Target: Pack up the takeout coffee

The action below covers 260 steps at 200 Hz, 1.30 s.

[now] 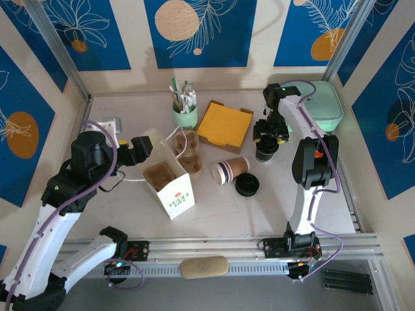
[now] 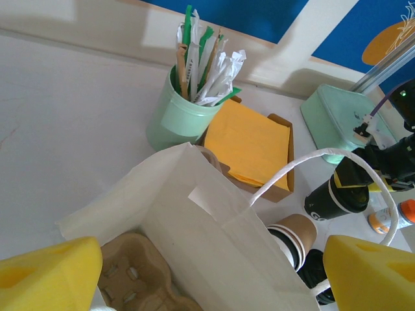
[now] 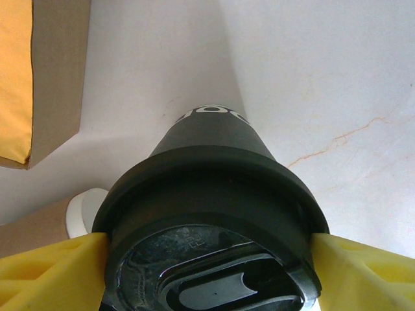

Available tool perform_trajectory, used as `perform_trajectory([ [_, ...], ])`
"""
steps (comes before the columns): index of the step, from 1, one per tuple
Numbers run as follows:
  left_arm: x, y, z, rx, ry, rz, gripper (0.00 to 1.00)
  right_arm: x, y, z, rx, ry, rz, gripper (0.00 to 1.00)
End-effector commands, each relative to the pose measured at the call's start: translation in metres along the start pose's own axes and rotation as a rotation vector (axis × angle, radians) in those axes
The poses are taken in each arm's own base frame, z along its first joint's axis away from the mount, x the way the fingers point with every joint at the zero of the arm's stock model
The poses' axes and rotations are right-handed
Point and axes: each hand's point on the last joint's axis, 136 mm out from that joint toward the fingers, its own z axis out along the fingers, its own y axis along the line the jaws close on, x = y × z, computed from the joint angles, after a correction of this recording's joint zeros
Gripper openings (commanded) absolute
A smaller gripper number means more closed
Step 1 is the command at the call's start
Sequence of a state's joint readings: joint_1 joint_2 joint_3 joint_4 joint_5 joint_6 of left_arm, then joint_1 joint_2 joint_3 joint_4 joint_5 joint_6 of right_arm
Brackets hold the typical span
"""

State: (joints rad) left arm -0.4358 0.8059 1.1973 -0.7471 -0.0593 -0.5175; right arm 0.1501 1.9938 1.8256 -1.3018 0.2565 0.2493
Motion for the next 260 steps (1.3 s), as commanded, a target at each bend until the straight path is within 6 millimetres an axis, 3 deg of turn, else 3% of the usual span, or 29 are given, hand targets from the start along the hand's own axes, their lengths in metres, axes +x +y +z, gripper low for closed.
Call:
perform_trajectory([
  [1,-0.001,0.001,-0.003,0.005,-0.015,-0.002,0.88,0.019,0.006,0.019,-0.004,0.111,-0.03,0.79],
  [92,-0.001,0.001,-0.002,0.004,-0.018,-0.004,0.88,0.02,0.008,0.02,0.017,0.11,-0.05,0.66],
  [166,-0.002,0.0,-0.002,0.008,-0.018,-0.009,0.88,0.016,0.008,0.007,0.012,0.064,-0.049,0.55],
  [203,-0.002,0.0,-0.002,0.009,-0.017,-0.012,0.88,0.015,0.008,-0.017,0.017,0.0,-0.046,0.53],
  [260,-0.002,0.001,-0.005,0.0,-0.017,-0.008,0.88,0.029,0.022,-0.083,-0.025,-0.179,-0.057,0.52],
])
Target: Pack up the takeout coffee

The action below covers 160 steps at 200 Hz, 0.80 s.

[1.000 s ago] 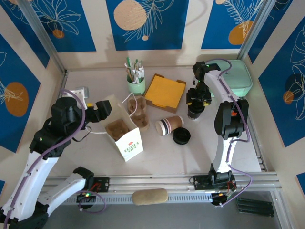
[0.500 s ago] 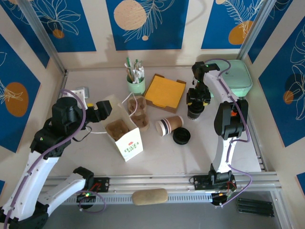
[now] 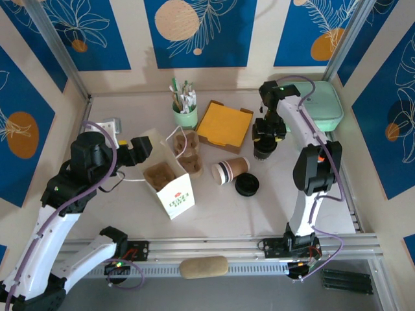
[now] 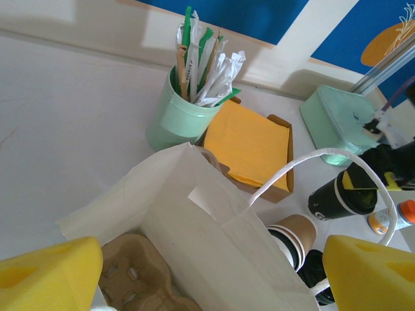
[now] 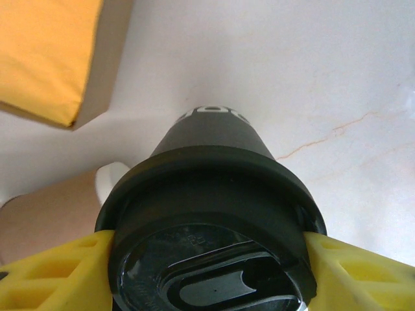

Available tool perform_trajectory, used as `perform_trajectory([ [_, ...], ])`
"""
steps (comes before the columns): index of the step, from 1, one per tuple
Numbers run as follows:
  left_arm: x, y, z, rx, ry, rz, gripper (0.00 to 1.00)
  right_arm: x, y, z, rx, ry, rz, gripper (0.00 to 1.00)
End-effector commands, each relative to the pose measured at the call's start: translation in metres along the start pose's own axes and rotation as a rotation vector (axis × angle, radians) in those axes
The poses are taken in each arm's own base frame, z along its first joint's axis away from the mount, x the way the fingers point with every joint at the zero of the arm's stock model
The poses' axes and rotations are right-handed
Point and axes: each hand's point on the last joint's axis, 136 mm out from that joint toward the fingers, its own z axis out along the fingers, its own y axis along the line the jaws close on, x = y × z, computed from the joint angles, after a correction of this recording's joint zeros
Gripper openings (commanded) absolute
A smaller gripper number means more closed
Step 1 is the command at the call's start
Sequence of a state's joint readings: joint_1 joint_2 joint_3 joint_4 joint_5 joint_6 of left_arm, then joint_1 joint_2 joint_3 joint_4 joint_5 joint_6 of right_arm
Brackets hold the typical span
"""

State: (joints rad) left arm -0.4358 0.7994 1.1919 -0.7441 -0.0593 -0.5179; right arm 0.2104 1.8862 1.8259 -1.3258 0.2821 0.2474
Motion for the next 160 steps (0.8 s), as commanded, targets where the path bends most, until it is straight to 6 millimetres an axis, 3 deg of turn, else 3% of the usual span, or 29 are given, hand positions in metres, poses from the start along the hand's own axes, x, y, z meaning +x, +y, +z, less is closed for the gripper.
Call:
perform_trajectory([
  [1,-0.003,0.001,-0.004,-0.003,-0.013,-0.006,0.88,0.012,0.007,-0.047,-0.027,-0.095,0.005,0.52],
  [61,-0.004,0.009,-0.017,-0.051,-0.014,0.029,0.88,0.032,0.057,-0.129,-0.109,-0.285,-0.092,0.52],
  [125,-0.004,0.041,-0.05,-0.195,-0.082,0.049,0.88,0.058,0.126,-0.222,-0.152,-0.494,-0.292,0.52],
  [160,0.002,0.056,-0.061,-0.257,-0.102,0.038,0.88,0.073,0.156,-0.258,-0.23,-0.609,-0.364,0.52],
])
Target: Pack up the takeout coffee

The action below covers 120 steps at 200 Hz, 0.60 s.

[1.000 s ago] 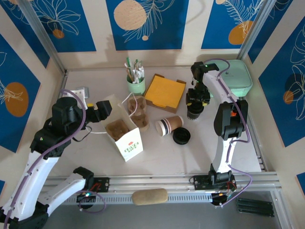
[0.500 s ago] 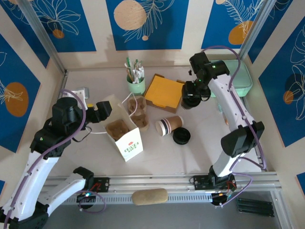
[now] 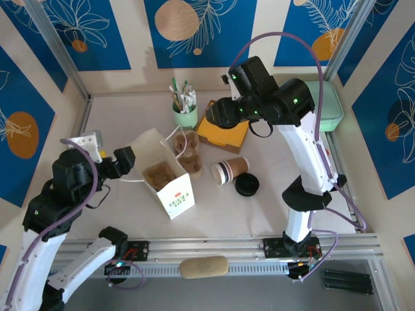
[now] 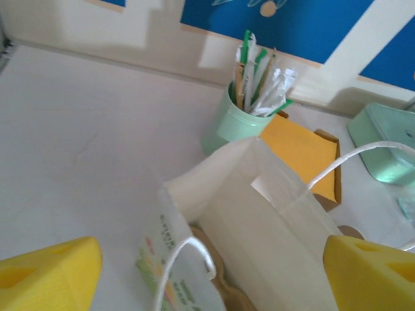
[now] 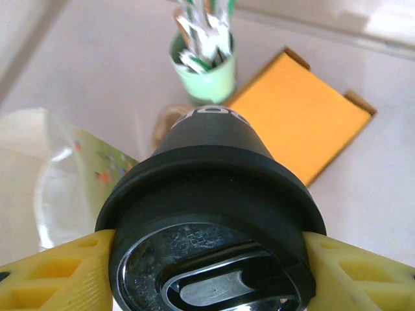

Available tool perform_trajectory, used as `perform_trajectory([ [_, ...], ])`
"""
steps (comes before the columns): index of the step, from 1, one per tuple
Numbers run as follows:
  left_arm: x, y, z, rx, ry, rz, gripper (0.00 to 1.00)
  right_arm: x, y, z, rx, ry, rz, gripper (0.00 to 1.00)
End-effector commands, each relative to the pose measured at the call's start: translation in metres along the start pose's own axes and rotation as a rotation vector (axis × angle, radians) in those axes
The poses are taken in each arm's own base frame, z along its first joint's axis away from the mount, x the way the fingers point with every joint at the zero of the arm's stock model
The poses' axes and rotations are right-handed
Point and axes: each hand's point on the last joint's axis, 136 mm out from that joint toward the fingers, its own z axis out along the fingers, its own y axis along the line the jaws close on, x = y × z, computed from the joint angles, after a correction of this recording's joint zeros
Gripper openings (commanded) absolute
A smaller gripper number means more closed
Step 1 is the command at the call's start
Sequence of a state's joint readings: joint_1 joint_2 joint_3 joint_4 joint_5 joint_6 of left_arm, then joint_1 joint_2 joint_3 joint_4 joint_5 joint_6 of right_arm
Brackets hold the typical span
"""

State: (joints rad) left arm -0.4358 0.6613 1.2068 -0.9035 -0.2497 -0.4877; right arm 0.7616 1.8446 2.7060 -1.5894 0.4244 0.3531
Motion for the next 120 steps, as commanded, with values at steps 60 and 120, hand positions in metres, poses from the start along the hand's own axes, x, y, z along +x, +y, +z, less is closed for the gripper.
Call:
perform_trajectory([
  [60,0.028,0.031,0.0,-0.118,0.037,-0.007,0.84,0.0,0.065,-0.053,-0.089,-0.179,-0.152,0.51],
  [120,0.042,0.035,0.008,-0.126,0.066,-0.013,0.75,0.007,0.141,-0.072,-0.272,-0.251,-0.269,0.52],
])
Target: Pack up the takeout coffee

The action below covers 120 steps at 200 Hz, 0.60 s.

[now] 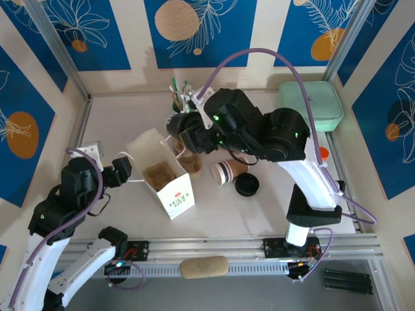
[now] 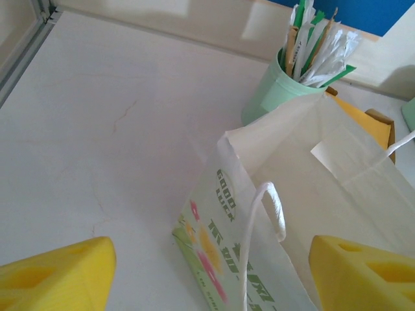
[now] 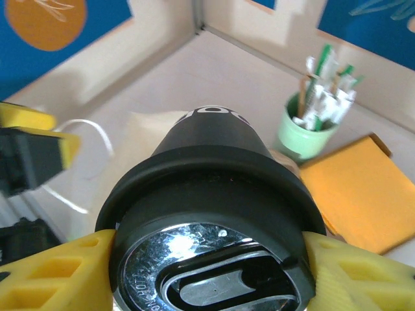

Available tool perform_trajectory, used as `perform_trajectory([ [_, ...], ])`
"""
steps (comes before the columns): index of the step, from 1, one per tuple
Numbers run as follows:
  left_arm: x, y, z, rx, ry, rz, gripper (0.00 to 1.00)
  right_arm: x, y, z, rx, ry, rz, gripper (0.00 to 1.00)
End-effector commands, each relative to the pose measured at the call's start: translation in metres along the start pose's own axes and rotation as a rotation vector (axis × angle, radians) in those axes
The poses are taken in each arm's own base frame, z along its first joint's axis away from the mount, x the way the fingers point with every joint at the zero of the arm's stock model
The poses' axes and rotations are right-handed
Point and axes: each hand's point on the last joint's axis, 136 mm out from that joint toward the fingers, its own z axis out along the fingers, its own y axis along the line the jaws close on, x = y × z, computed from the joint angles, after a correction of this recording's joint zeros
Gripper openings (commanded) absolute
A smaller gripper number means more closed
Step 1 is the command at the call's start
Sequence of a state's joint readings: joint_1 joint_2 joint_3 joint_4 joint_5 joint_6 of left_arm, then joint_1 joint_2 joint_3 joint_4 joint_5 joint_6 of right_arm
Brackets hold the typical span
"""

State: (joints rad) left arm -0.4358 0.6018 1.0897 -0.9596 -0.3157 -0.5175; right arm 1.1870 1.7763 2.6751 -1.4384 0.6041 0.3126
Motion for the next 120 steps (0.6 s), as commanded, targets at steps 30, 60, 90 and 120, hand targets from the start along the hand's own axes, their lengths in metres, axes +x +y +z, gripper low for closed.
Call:
perform_trajectory([
  [30,0.005,0.004,0.001,-0.009,0.001,-0.014,0.68,-0.001,0.045,0.02,-0.143,0.022,0.031,0.52],
  [60,0.004,0.002,0.001,0.004,-0.003,-0.015,0.57,0.017,0.064,0.044,-0.201,0.122,0.069,0.51],
  [90,0.005,-0.002,0.003,0.022,-0.001,-0.015,0.46,0.035,0.077,0.065,-0.226,0.217,0.095,0.52],
  [120,0.005,-0.006,0.003,0.046,0.002,-0.02,0.32,0.059,0.082,0.087,-0.217,0.332,0.122,0.51],
])
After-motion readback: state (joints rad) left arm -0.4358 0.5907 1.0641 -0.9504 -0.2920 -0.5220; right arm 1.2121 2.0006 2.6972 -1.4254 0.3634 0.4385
